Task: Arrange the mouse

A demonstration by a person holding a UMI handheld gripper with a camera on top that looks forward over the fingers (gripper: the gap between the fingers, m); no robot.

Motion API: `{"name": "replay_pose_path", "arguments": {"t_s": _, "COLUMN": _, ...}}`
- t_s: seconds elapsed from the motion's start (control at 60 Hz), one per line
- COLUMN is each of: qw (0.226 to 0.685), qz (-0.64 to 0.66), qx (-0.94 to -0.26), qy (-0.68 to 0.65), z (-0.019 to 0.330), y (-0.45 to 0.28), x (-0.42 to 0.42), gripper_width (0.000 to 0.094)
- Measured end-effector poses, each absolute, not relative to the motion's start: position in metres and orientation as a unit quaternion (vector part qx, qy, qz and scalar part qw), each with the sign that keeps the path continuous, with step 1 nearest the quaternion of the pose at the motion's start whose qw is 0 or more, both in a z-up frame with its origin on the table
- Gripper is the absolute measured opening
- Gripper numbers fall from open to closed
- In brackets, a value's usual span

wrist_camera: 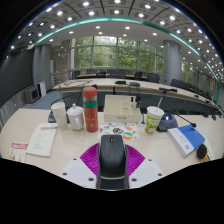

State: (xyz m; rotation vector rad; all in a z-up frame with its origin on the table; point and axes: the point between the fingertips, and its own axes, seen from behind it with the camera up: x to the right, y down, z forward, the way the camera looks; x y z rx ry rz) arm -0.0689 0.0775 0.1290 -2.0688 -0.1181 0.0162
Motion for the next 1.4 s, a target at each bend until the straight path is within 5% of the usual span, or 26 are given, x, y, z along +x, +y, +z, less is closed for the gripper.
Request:
{"name": "replay_pose_path", "arguments": {"t_s": 0.183, "qw": 0.451, "qz": 0.004, "qx": -0.891, "qy": -0.051, "z": 0.043, "y": 0.118, "x": -0.049, "gripper_width": 0.0317}}
{"name": "replay_pose_path", "arguments": {"t_s": 0.433, "qw": 0.396, "qz": 0.013, "qx": -0.917, "qy": -0.046, "z": -0.009, "y": 0.122, "x": -0.043, "gripper_width": 0.0549}}
{"name": "replay_pose_path", "arguments": {"t_s": 0.517, "qw": 0.404, "qz": -0.005, "qx": -0.913, "qy": -0.055, "z": 0.002, "y": 0.12, "x": -0.04, "gripper_width": 0.0865}}
{"name": "replay_pose_path", "arguments": {"t_s": 1.033, "qw": 0.456, "qz": -0.025, "qx": -0.889, "qy": -0.033, "z": 0.168, "y": -0.078, "x": -0.056, "gripper_width": 0.0856}}
{"name": "replay_pose_path", "arguments": {"t_s": 1.4, "qw": 0.48, "qz": -0.044, "qx": -0.876, "qy": -0.024, "z": 0.224, "y": -0.232, "x": -0.078, "gripper_width": 0.0857}}
